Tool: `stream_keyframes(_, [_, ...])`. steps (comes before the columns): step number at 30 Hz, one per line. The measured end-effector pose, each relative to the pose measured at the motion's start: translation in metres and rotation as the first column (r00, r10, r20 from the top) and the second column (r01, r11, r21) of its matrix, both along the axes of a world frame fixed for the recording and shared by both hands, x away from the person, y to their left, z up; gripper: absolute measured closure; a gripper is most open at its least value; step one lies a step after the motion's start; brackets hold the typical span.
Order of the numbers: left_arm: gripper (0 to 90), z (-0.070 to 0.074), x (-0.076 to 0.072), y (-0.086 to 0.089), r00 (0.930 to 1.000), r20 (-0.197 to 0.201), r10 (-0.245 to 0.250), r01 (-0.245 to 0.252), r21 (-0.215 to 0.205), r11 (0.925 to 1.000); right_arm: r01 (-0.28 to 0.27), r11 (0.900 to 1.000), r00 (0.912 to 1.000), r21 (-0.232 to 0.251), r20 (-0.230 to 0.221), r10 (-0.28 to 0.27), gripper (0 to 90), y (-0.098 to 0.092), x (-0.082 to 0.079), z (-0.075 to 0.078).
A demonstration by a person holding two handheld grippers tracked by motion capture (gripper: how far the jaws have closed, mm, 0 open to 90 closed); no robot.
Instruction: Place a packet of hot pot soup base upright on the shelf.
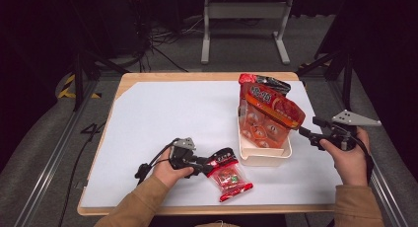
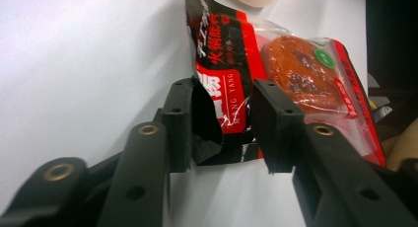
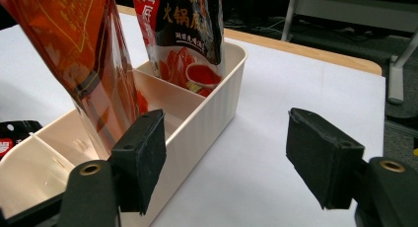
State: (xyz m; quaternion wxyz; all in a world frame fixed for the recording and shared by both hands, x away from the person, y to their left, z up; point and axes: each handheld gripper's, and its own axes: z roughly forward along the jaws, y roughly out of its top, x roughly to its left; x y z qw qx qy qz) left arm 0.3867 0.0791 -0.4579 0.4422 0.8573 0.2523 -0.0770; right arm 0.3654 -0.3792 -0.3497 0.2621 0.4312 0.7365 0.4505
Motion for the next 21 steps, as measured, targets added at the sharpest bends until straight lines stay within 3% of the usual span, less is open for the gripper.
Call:
stream_keyframes(7, [86.5,-0.001,0.001,0.0,0.9978,-0.013,0.066,-0.065,0.033,0.9973,-0.004,1.0,1.0,-0.002,0.001,0.004,31.7,0.001,0.0,-0.001])
stream_keyframes(13, [89.0,0.003,0.0,0.001,0.9971,-0.016,0.074,-0.074,0.021,0.9971,-0.001,1.0,1.0,-0.002,0.002,0.001,31.7,0.001,0.0,-0.001])
stream_keyframes(21, [89.5,0.017,-0.004,0.006,0.9985,-0.025,0.05,-0.05,-0.019,0.9986,-0.001,1.0,1.0,0.002,0.004,0.001,31.7,0.001,0.0,0.0])
